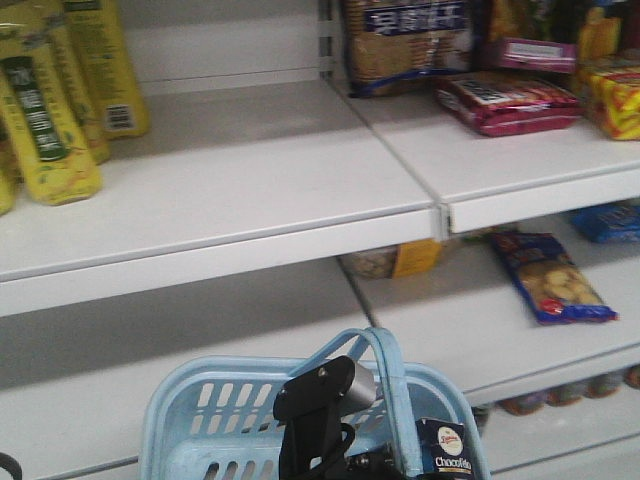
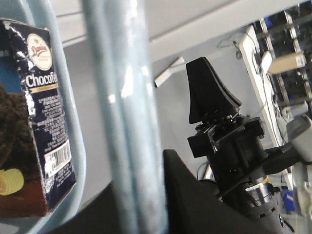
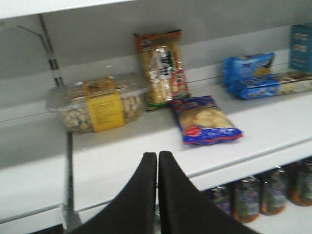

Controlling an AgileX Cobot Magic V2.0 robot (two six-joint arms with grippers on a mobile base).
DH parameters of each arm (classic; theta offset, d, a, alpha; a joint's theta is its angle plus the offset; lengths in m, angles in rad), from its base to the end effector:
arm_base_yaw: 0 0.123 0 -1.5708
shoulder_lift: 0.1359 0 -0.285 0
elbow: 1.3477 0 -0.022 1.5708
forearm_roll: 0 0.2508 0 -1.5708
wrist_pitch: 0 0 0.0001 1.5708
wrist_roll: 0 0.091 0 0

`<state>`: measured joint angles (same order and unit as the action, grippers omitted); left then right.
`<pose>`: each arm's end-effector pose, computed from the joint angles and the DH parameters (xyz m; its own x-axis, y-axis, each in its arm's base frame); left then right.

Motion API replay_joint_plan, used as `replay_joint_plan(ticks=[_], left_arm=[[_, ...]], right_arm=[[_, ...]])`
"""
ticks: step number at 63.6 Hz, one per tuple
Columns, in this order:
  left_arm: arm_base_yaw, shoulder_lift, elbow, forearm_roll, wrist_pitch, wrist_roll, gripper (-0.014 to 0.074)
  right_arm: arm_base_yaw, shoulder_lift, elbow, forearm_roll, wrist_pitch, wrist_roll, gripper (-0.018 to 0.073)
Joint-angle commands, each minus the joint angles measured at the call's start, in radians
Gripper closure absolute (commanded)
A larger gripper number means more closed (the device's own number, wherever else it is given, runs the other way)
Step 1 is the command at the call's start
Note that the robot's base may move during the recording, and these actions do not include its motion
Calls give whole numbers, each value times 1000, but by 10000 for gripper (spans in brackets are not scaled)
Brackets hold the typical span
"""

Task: Left arm holds basket, right arm returns cookies

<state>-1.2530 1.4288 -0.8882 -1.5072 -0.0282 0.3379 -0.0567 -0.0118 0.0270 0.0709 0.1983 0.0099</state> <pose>0.1008 -0.2987 0.2782 -0.9200 -0.1476 -0.3629 0.2425 0.5131 -0.8234 0.0560 -0.0019 0.1867 -0.1215 0.0863 -0.9888 0.0526 0.9954 0.0804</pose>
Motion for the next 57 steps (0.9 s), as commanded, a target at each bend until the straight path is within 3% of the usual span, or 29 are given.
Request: replay_joint_plan(ticks=[1, 57], left_arm=[[-1, -42, -31, 17, -13, 13, 603], [-1, -42, -31, 17, -13, 13, 603]], right_arm=[[-6, -17, 4, -7, -75, -10, 570], [-6, -17, 4, -7, -75, -10, 570]])
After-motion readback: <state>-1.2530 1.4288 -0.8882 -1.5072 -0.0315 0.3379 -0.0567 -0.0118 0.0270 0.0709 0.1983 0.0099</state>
